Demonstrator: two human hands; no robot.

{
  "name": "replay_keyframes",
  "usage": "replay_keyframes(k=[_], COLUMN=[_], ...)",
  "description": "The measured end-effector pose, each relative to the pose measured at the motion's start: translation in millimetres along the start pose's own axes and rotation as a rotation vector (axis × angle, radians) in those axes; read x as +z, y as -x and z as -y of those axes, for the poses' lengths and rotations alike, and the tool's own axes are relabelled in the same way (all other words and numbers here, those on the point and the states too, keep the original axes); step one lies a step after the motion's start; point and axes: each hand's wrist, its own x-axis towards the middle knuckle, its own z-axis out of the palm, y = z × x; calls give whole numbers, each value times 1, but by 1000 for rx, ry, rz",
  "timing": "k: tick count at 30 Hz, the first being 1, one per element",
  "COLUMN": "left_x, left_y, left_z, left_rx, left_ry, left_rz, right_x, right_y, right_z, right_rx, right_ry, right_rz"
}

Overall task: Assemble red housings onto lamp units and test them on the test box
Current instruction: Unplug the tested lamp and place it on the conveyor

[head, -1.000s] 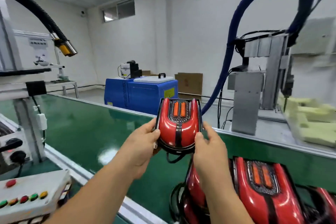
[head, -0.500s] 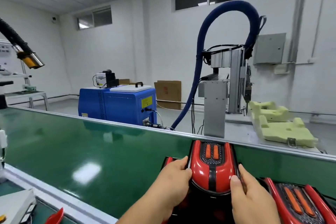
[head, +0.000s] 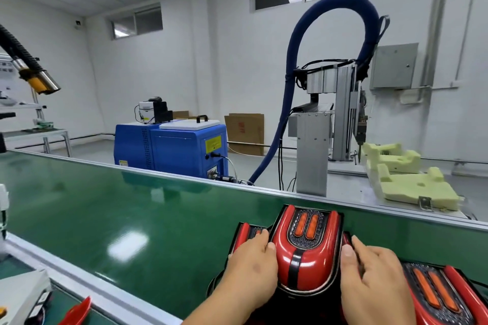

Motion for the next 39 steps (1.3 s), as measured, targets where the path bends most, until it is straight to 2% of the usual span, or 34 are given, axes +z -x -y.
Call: replay_keyframes(k=[9,14,19,23,27,32,35,39], left_x=[-6,-12,-34,-84,-146,-214,-248,-290], left_y=[6,14,24,59,106,178,229,307], left_z=[-8,-11,-8,-7,15,80,126,186], left_rx=[-42,-20,23,67,12,-85,-182,-358], left_ry=[-134,-126,30,205,239,179,165,88], left_rz=[6,-9,-40,-136,-329,-629,-824,-1073], right_x=[5,1,-1,15,56,114,146,184], right_y=[-6,-6,-1,19,68,170,251,361], right_z=[5,12,34,70,132,217,257,294], right_rx=[-26,-34,-129,-293,-518,-764,-846,-908], right_ry=[140,76,5,-113,-238,-477,-629,-717], right_rz=[139,54,8,-24,177,595,817,1094])
